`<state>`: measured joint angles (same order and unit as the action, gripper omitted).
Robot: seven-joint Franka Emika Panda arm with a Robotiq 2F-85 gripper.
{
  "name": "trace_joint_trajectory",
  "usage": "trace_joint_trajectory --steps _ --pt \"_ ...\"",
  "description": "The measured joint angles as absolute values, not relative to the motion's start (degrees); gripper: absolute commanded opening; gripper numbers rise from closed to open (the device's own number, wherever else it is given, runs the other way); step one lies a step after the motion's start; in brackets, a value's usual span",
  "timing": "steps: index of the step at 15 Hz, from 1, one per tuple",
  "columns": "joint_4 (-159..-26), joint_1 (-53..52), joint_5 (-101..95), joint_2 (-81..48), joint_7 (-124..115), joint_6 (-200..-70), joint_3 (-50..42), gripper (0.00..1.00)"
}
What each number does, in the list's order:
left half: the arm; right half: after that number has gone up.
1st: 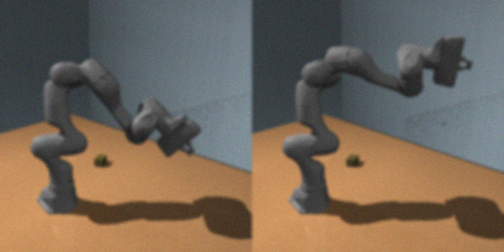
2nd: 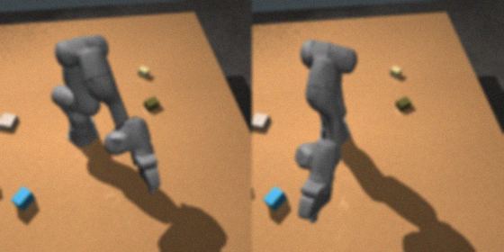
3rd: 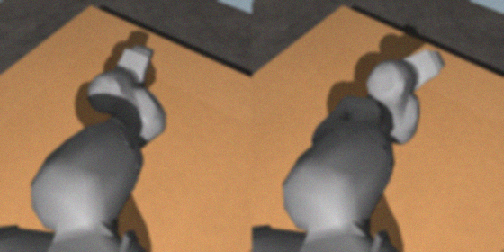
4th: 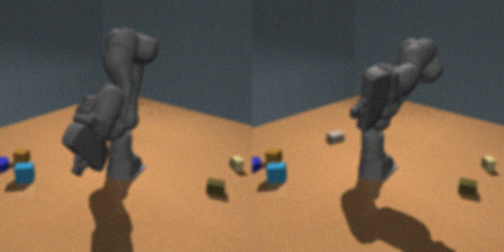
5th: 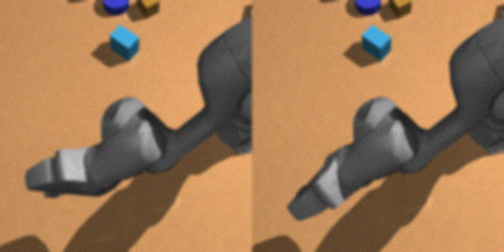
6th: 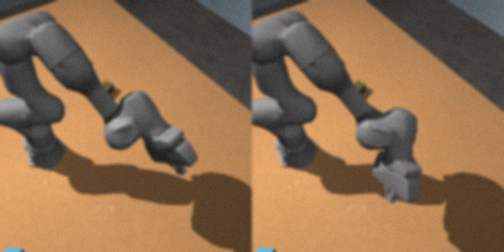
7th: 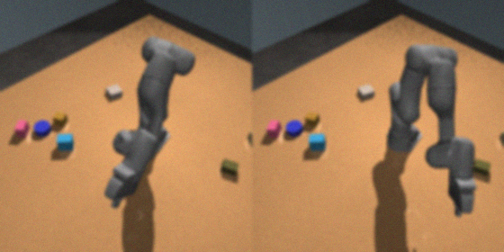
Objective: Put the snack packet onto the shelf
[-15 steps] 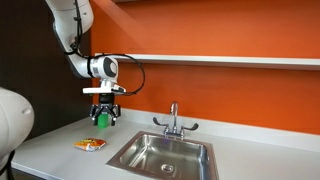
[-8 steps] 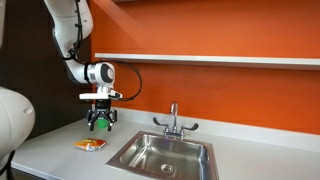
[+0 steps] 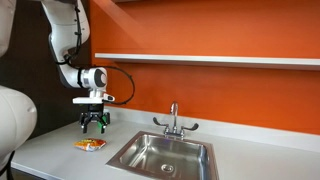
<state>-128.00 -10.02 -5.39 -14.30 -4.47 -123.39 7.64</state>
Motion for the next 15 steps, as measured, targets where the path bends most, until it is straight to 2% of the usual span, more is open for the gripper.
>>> trace_joint_trajectory --steps 15 --pt "-126.0 -10.4 -4.1 -19.7 -4.4 -125.5 7.8 1.00"
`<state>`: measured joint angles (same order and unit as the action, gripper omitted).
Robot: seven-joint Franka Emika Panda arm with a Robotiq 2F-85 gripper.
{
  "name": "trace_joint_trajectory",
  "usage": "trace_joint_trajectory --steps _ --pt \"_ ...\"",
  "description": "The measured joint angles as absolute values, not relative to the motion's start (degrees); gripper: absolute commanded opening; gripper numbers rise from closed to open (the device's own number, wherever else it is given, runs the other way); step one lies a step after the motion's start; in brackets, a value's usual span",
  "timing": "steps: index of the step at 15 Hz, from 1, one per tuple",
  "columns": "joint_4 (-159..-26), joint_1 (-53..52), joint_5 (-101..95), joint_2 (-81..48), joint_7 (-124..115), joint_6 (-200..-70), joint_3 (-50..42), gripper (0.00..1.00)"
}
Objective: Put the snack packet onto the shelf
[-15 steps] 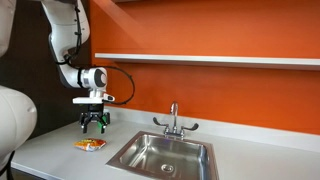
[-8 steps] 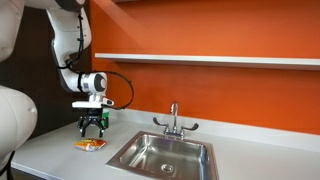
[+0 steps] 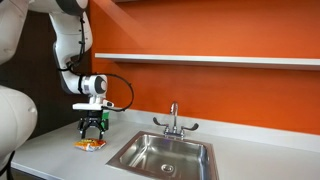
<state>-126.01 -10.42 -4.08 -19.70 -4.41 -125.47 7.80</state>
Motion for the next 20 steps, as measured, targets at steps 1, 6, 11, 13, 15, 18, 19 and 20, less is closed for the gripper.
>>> trace_joint_trajectory --steps 1,6,11,13,15,18,19,20 --pt "-126.0 -10.4 -4.1 -19.7 -4.4 -125.5 7.8 1.00" --pt "-126.0 -10.4 -4.1 -19.7 -4.4 -125.5 7.8 1.00" --pt "-126.0 -10.4 -4.1 -19.7 -4.4 -125.5 7.8 1.00" --pt "-126.0 -10.4 -4.1 -19.9 -4.4 -125.5 7.7 1.00" --pt "-125.7 -10.4 -4.1 -20.3 -4.4 -125.5 7.7 1.00" --pt "-124.8 -10.4 -4.1 -21.5 -4.4 -125.5 7.6 1.00" --pt "-124.4 -10.4 -4.1 -22.0 -4.4 -125.5 7.6 1.00" --pt "-124.0 -10.4 -4.1 -22.5 -4.4 -125.5 7.6 1.00"
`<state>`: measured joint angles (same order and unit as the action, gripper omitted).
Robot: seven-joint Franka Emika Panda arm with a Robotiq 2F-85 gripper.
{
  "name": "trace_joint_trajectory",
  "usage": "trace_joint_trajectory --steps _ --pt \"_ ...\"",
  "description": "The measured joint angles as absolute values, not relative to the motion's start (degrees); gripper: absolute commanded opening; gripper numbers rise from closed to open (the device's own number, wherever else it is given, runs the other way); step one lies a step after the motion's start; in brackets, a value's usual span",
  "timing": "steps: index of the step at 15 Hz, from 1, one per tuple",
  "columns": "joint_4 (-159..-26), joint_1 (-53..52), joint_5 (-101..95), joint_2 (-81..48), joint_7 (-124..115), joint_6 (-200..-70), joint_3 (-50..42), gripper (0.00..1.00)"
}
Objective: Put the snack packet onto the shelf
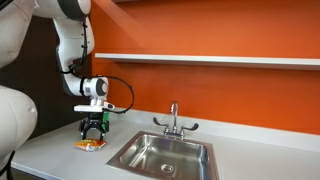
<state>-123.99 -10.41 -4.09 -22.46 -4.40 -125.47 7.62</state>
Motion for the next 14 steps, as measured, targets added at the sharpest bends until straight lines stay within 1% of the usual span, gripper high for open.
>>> trace_joint_trajectory --steps 4,5,6,7,8,9,10,12,13,14 --pt "-122.4 -10.4 -4.1 -24.6 -4.3 -125.5 7.6 1.00" --pt "-122.1 -10.4 -4.0 -25.1 -4.3 -125.5 7.6 0.93" --pt "-121.9 -10.4 -3.9 -25.5 -4.3 -125.5 7.6 0.72" --pt "-121.6 -10.4 -3.8 -25.9 -4.3 -125.5 7.6 0.68" --pt "-121.5 -10.4 -3.6 -26.1 -4.3 -125.5 7.6 0.68" --pt "-121.3 -10.4 -3.5 -26.2 -4.3 -125.5 7.6 0.62" --pt "-121.2 -10.4 -3.3 -26.3 -4.3 -125.5 7.7 0.52" --pt "-121.0 -10.4 -3.0 -26.3 -4.3 -125.5 7.7 0.37" --pt "-120.9 -10.4 -3.0 -26.3 -4.3 -125.4 7.7 0.32" --pt "-120.8 -10.4 -3.0 -26.3 -4.3 -125.3 7.7 0.29"
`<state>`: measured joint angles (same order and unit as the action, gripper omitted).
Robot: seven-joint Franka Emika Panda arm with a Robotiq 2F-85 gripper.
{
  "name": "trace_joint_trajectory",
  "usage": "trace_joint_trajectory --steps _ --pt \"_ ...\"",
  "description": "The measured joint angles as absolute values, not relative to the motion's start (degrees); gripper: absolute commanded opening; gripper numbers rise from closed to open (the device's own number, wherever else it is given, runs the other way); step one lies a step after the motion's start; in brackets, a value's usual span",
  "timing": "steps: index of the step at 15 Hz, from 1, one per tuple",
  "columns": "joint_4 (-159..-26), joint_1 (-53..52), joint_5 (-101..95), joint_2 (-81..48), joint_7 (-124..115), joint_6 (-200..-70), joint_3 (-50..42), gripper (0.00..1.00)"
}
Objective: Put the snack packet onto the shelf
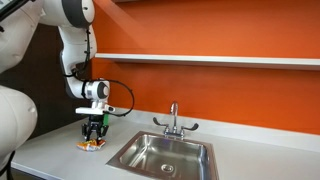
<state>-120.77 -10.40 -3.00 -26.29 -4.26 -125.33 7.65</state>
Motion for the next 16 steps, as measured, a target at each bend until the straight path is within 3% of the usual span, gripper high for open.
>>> trace_joint_trajectory --steps 1,6,8,16 --pt "-120.7 -10.4 -3.0 -26.3 -4.3 -125.3 7.6 0.28" --pt "-120.0 -10.4 -2.4 -26.3 -4.3 -125.3 7.7 0.00" --pt "-119.9 -10.4 -2.3 -26.3 -4.3 -125.2 7.7 0.04" --pt "-119.4 -10.4 -2.1 -26.1 -4.4 -125.2 7.7 0.04"
